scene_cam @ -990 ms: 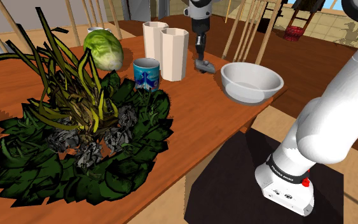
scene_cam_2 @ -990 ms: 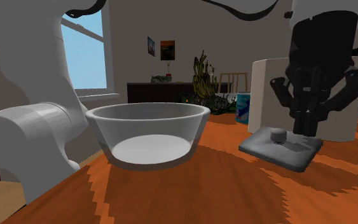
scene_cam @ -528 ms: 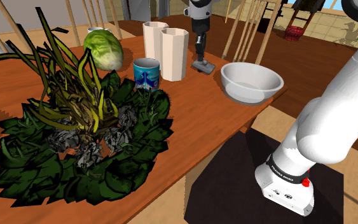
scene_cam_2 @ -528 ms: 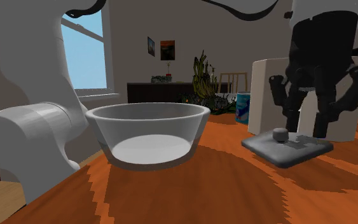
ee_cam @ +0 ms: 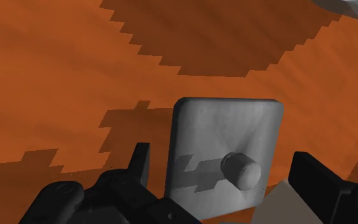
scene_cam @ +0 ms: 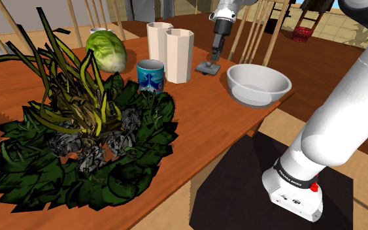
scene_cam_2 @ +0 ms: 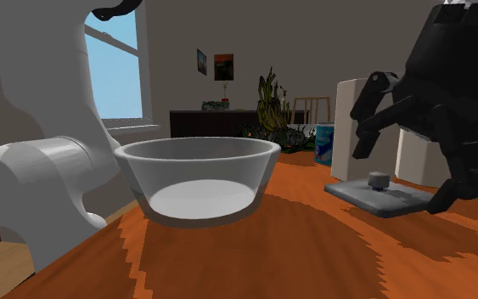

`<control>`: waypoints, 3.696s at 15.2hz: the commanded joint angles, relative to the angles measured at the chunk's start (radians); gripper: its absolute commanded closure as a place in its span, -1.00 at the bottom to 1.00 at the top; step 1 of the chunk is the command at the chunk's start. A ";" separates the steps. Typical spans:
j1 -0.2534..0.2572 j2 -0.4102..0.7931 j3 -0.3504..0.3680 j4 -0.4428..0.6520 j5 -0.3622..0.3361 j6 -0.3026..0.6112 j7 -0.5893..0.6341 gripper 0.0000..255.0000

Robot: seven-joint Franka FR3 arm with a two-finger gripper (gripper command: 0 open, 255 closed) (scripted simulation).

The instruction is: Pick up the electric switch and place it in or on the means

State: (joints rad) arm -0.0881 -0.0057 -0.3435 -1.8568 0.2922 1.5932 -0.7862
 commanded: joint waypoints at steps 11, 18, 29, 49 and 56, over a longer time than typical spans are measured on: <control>0.007 -0.011 0.008 -0.070 0.007 0.060 -0.003 -1.00; 0.007 -0.011 0.008 -0.070 0.007 0.060 -0.003 1.00; 0.006 -0.022 0.006 0.023 0.002 -0.039 0.026 1.00; -0.003 0.018 -0.005 0.336 0.023 -0.309 0.088 1.00; -0.001 -0.239 0.016 0.084 -0.052 -0.291 0.115 1.00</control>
State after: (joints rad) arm -0.0875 -0.2036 -0.3306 -1.7391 0.2506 1.3061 -0.6768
